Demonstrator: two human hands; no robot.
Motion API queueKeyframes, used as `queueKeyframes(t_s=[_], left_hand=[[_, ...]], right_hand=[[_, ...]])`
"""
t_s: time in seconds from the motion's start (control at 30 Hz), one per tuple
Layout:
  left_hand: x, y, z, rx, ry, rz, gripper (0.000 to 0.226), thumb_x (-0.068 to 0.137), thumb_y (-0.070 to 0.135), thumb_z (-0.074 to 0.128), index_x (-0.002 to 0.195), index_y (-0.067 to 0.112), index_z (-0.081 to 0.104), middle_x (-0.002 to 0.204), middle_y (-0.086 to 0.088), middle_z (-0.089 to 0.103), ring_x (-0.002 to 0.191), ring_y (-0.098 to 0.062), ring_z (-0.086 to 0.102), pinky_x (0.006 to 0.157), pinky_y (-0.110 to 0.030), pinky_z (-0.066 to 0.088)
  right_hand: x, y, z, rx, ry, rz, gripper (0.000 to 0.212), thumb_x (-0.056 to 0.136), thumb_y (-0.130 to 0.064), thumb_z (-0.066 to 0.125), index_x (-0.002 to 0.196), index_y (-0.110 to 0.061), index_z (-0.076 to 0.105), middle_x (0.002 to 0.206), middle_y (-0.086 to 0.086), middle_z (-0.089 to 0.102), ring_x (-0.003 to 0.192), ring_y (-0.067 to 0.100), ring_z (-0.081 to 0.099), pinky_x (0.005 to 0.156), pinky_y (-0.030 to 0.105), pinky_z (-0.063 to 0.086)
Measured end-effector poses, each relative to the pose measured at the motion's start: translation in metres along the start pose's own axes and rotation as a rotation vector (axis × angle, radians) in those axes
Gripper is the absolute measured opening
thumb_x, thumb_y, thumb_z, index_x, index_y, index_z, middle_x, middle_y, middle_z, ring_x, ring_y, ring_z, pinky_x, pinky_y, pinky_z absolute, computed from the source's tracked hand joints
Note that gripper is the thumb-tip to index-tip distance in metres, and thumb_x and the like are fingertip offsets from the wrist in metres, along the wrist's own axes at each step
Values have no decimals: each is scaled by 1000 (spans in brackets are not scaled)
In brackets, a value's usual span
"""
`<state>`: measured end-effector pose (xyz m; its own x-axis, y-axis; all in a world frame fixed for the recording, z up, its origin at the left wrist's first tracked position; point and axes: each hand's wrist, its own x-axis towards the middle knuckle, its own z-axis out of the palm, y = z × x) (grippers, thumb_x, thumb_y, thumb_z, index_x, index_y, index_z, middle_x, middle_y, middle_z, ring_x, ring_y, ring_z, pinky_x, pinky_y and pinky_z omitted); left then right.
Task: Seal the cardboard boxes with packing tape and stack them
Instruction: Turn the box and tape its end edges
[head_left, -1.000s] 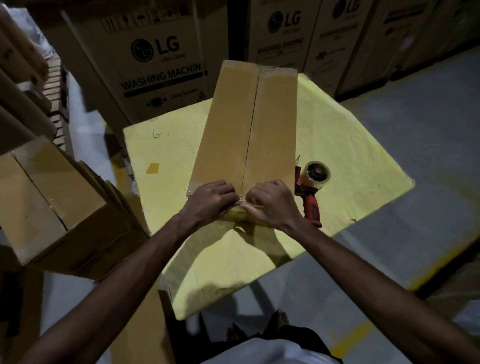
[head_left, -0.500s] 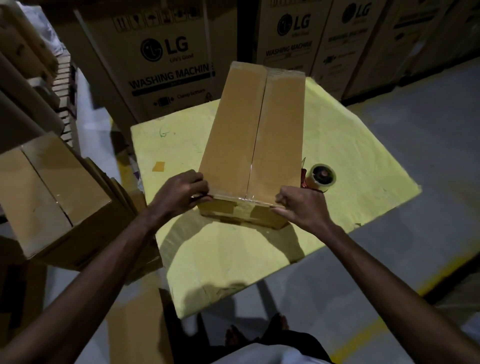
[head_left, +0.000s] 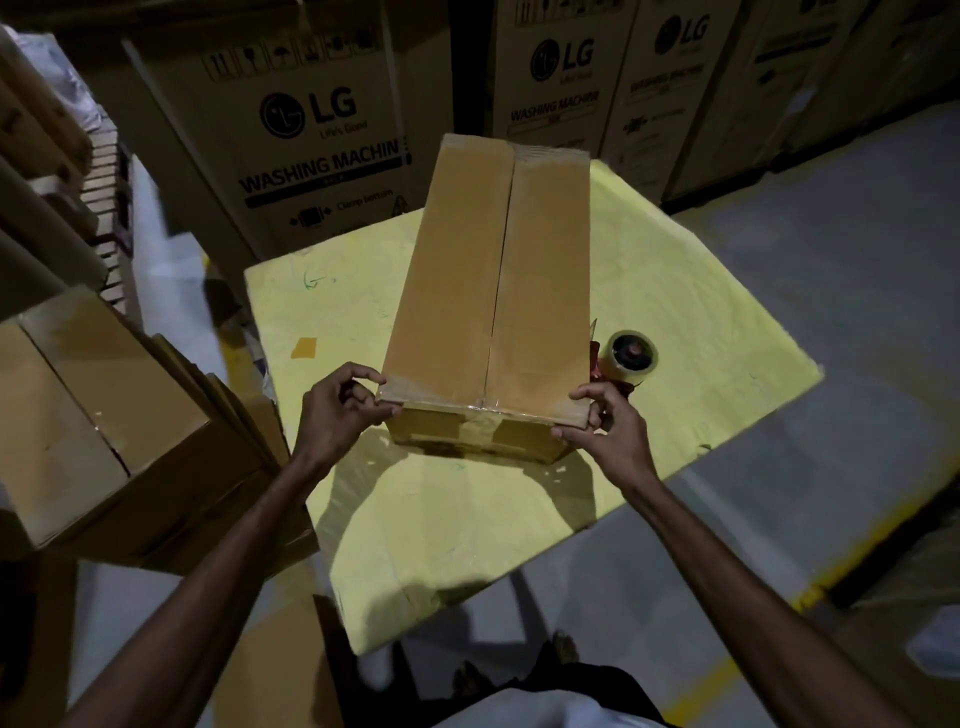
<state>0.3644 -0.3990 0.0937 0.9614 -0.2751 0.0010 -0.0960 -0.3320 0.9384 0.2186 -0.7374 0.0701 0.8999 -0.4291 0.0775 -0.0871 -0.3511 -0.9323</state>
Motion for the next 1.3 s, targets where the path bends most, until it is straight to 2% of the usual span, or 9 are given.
queueKeyframes(t_s=[0.2,0.37,0.5,0.6,0.73,0.9,0.97,1.07,1.3], left_hand=[[-5,0,8,-60,35,-6,54,78,48,87,118,26,60,81,0,53,77,-15,54,79,-38,48],[0,10,43,-169,224,-148,80,77,77,72,140,31,57,138,7,61,126,-17,59,104,-44,52],[20,25,49,-214,282,-187,67,79,50,86,138,32,60,129,6,68,116,-19,64,99,-39,55],[46,26,18,-207,268,-229,66,74,31,93,134,26,65,124,0,71,110,-24,68,93,-43,59],[94,24,-40,-177,147,-307,57,72,10,92,124,22,72,121,-10,74,107,-31,72,94,-46,59],[141,35,-77,-58,110,-341,64,82,0,83,141,10,61,123,-16,71,85,-18,70,77,-27,61],[147,39,-68,167,227,-299,57,88,14,80,142,9,61,117,-21,72,86,-28,70,71,-29,62],[136,53,-25,822,266,-144,63,89,52,71,141,18,59,146,-20,55,132,-40,53,111,-61,39],[76,110,140,954,-124,-84,96,82,88,50,161,46,15,174,4,5,159,-30,7,117,-75,2]], right_hand=[[6,-7,-3,185,6,83,56,72,-48,88,121,-32,64,82,-3,59,75,13,58,66,30,50],[46,-34,12,328,-6,433,55,92,-53,69,139,-35,46,144,0,58,122,18,60,96,41,51],[46,-61,45,323,9,428,55,101,-34,64,151,-25,42,132,-9,60,108,6,60,87,23,48],[41,-70,60,352,62,448,66,97,-34,70,155,-29,38,138,-10,57,117,15,59,101,36,48],[24,-82,98,301,46,484,66,90,-30,79,144,-32,42,118,-12,58,93,5,57,89,37,51],[18,-98,146,166,-62,406,75,80,-45,84,138,-31,38,137,-8,51,120,18,53,102,42,49],[31,-100,141,144,-6,392,67,80,-48,83,131,-31,43,133,-9,49,118,18,53,97,41,51],[95,-94,111,54,165,333,58,86,-49,77,129,-31,43,134,-7,46,113,17,52,93,42,51],[326,-92,15,-577,293,-62,65,84,-51,70,137,-22,46,150,6,43,141,32,36,112,57,32]])
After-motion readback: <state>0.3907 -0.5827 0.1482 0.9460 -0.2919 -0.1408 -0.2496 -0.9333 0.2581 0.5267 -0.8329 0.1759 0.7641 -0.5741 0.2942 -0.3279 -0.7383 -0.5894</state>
